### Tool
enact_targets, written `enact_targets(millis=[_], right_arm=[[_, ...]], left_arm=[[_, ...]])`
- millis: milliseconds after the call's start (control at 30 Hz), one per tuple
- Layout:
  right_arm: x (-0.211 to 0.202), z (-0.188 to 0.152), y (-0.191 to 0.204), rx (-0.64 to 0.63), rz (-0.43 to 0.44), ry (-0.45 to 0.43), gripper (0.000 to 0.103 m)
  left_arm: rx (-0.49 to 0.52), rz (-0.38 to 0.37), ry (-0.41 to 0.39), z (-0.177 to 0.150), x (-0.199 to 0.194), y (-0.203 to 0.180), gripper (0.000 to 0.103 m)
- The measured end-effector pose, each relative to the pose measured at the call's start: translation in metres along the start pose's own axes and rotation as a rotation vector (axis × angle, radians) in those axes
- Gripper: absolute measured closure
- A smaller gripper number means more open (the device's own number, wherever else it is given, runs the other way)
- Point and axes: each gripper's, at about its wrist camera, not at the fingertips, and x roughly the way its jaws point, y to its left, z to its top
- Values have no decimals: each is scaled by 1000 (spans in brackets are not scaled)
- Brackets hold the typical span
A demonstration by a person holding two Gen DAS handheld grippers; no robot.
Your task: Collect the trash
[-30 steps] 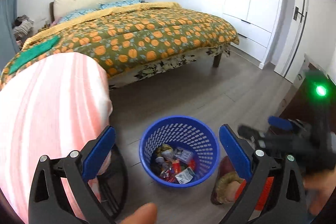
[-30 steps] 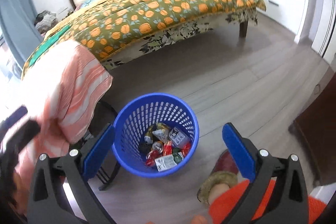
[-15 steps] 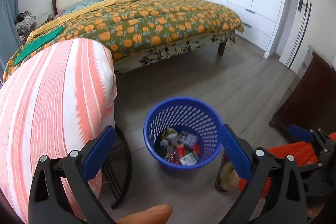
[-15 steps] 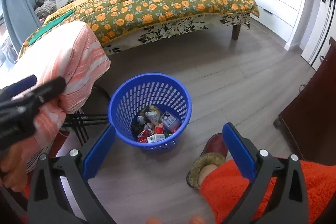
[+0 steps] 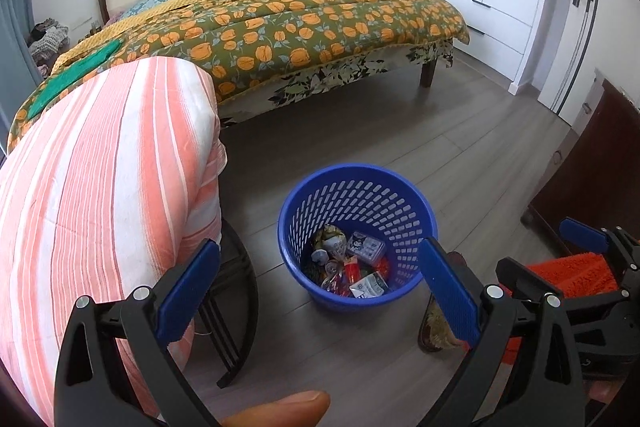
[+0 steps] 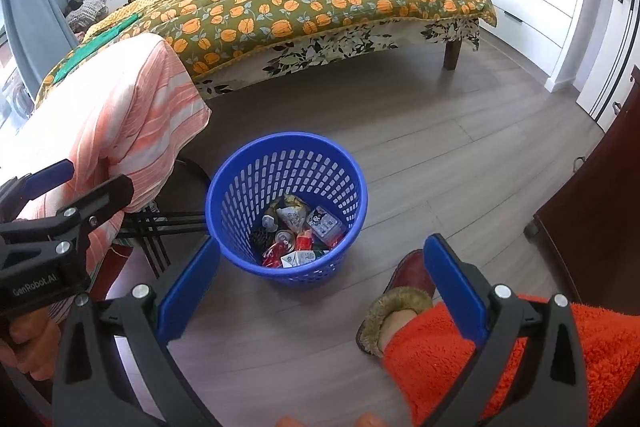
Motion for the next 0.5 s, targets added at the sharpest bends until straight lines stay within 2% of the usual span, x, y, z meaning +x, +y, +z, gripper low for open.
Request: enact_targets(millis=[500], right_arm=[[3, -1, -3, 10, -6, 8, 5]], left_arm=[[-7, 16, 20, -2, 5, 2, 5]])
